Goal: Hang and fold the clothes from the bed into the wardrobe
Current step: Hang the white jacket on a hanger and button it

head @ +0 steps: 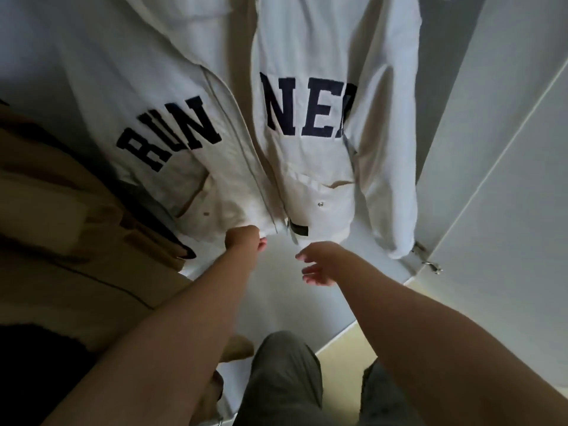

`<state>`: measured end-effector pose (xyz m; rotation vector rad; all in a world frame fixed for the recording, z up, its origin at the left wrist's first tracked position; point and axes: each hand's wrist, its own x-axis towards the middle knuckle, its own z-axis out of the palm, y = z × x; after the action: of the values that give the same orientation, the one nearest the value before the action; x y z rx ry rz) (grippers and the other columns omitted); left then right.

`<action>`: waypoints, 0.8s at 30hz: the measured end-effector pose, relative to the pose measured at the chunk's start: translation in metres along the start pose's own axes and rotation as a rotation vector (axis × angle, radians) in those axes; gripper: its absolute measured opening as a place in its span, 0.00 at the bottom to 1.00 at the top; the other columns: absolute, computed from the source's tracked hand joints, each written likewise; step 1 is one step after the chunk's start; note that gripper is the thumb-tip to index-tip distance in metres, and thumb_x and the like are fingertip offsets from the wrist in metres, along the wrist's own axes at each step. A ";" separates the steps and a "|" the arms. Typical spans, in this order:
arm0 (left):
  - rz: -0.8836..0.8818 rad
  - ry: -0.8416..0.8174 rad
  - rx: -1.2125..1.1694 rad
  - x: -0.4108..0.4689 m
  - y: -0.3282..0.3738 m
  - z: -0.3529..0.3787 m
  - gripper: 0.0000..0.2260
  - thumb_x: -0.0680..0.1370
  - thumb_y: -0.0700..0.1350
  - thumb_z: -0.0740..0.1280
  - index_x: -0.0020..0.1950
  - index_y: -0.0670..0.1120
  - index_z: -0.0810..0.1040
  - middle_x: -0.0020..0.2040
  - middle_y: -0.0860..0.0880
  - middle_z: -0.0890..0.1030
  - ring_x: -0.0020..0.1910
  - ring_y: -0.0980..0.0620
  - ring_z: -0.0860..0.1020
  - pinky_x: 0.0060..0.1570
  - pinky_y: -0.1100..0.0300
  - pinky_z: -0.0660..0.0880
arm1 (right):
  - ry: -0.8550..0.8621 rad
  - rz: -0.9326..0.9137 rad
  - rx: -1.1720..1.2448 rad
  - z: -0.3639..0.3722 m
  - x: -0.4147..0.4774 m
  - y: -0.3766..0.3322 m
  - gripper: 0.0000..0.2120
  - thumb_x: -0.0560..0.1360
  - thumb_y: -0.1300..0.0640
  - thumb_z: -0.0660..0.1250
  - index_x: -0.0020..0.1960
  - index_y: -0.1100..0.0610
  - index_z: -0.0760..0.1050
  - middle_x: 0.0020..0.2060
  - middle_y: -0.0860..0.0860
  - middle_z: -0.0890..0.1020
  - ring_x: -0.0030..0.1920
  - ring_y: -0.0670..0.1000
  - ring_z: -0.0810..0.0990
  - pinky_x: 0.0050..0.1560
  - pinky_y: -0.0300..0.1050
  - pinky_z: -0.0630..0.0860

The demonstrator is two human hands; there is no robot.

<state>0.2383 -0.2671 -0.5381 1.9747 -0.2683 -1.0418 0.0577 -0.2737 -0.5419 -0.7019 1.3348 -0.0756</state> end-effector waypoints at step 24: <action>0.478 -0.533 0.075 0.046 -0.118 0.057 0.05 0.70 0.44 0.76 0.44 0.48 0.85 0.44 0.47 0.87 0.46 0.42 0.85 0.46 0.45 0.83 | 0.255 -0.266 0.415 -0.028 0.111 0.087 0.15 0.77 0.45 0.67 0.53 0.57 0.78 0.43 0.55 0.85 0.39 0.56 0.82 0.44 0.47 0.79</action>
<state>0.2013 -0.2540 -0.6714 1.5438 -1.0261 -1.2215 0.0323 -0.2642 -0.6833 -0.5208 1.4014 -0.6568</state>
